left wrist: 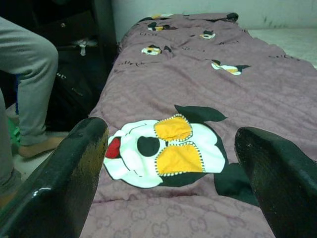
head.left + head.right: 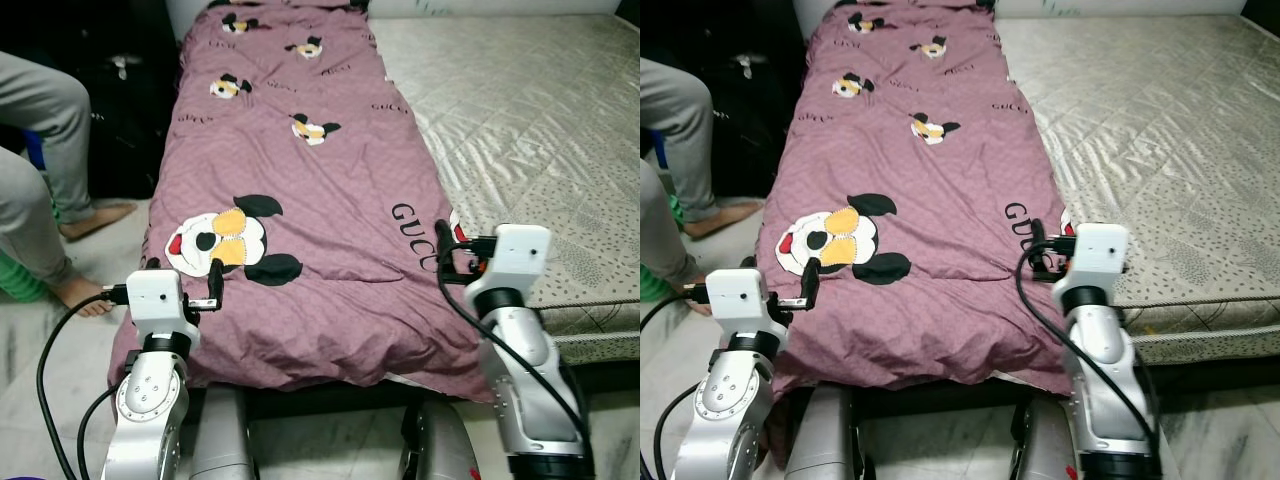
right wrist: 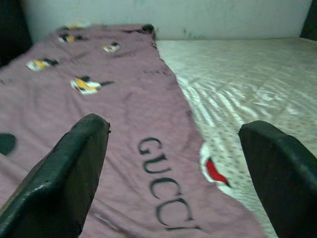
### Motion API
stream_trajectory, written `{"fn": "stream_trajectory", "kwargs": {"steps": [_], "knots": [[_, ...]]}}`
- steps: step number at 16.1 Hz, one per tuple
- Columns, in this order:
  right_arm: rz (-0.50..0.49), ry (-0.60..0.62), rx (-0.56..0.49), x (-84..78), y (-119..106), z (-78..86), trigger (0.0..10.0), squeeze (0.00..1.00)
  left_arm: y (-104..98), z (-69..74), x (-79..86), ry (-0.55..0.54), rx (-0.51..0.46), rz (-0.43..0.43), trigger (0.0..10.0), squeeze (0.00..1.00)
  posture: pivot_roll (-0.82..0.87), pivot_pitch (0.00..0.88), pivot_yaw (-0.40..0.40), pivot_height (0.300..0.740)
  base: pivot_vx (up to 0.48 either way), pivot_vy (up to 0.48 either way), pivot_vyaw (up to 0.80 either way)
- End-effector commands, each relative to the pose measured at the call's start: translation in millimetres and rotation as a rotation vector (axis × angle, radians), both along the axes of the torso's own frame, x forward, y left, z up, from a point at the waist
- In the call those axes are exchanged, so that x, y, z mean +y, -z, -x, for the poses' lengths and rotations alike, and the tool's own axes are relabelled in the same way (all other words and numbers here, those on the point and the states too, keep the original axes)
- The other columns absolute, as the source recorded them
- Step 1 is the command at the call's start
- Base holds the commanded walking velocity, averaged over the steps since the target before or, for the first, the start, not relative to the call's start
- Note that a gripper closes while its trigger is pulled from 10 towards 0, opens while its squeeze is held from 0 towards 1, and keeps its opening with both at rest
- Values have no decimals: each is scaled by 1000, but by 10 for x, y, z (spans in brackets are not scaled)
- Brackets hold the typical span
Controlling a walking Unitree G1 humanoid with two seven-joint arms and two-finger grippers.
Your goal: Clean up the room
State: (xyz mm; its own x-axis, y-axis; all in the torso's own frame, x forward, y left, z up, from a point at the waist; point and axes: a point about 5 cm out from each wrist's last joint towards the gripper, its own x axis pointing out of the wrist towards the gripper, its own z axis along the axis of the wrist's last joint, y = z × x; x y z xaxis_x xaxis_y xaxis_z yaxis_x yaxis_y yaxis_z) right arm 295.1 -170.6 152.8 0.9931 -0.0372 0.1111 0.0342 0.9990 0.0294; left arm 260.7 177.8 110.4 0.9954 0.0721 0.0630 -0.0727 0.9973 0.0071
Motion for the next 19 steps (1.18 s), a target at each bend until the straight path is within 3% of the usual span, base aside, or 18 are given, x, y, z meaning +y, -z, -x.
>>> {"fn": "stream_trajectory", "kwargs": {"steps": [1,5,7,15,19], "knots": [[-35,-28,-48,51,-99,-27,10000,0,6,-24,-5,4,-3,6,10000,0,7,23,27,547,0,0,0],[-66,-47,-105,84,-261,-142,10000,0,-11,-81,-27,11,-12,10,10000,0,-1,8,31,595,0,0,0],[-30,-30,-115,51,-286,-175,10000,0,-3,-90,-32,11,-16,11,10000,0,1,7,23,619,0,0,0],[-6,-17,-100,49,-227,-200,10000,0,18,-123,-71,15,-19,16,10000,0,-4,0,19,717,0,0,0],[23,26,-89,-31,-202,-218,10000,0,9,-150,-81,19,-26,16,10000,0,-7,0,18,740,0,0,-239]]}}
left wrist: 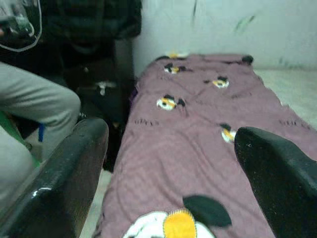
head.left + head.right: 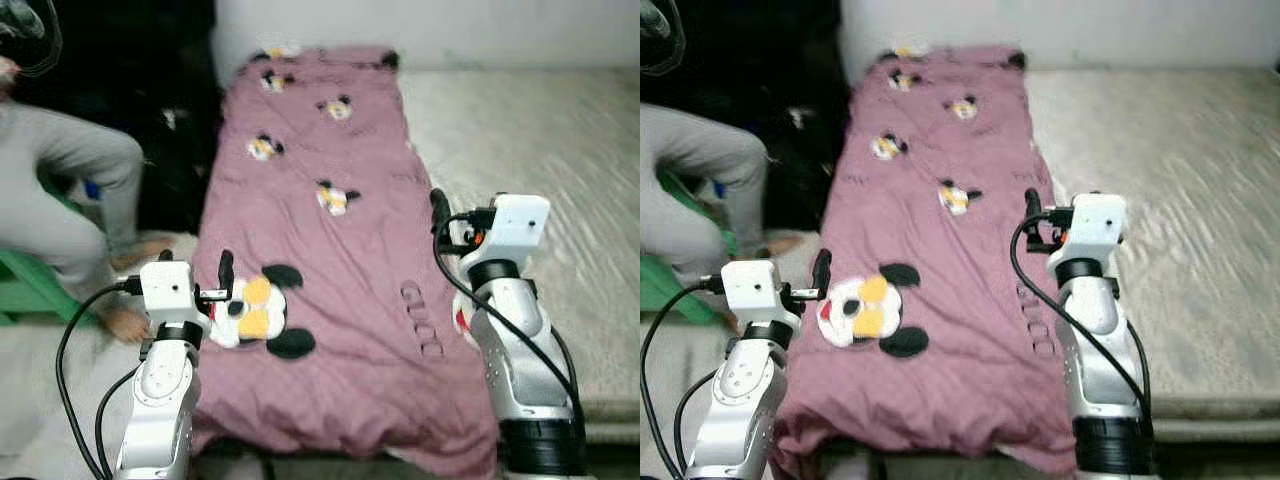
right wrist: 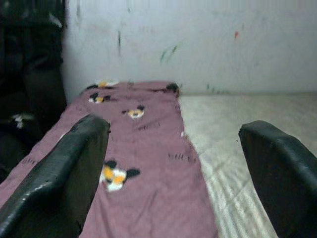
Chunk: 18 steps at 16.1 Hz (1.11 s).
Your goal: Clean up the room
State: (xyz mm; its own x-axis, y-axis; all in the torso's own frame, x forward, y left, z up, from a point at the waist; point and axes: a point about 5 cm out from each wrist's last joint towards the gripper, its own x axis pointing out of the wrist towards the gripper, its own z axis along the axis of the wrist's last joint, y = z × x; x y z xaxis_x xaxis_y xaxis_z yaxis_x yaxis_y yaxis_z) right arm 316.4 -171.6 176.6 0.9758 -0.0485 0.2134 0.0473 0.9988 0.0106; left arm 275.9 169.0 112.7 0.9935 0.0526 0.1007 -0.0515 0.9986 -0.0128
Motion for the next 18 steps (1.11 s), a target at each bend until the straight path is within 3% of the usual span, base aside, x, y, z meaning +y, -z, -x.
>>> {"fn": "stream_trajectory", "kwargs": {"steps": [1,7,10,14,18], "knots": [[2,11,15,-26,47,-3,10000,0,36,1,7,-2,12,-1,10000,0,-6,0,17,740,0,0,-488],[22,11,50,-16,197,29,10000,0,54,10,9,-3,11,1,10000,0,3,0,15,740,0,0,-488],[28,-1,81,-34,325,157,10000,0,36,83,-3,20,-6,72,10000,0,11,0,18,740,0,0,-496],[92,-43,172,-148,555,374,10000,0,139,227,29,10,20,37,10000,0,8,0,13,740,0,0,-497],[110,-76,181,-102,575,388,10000,0,130,225,13,2,24,32,10000,0,5,0,17,740,0,0,-113]]}}
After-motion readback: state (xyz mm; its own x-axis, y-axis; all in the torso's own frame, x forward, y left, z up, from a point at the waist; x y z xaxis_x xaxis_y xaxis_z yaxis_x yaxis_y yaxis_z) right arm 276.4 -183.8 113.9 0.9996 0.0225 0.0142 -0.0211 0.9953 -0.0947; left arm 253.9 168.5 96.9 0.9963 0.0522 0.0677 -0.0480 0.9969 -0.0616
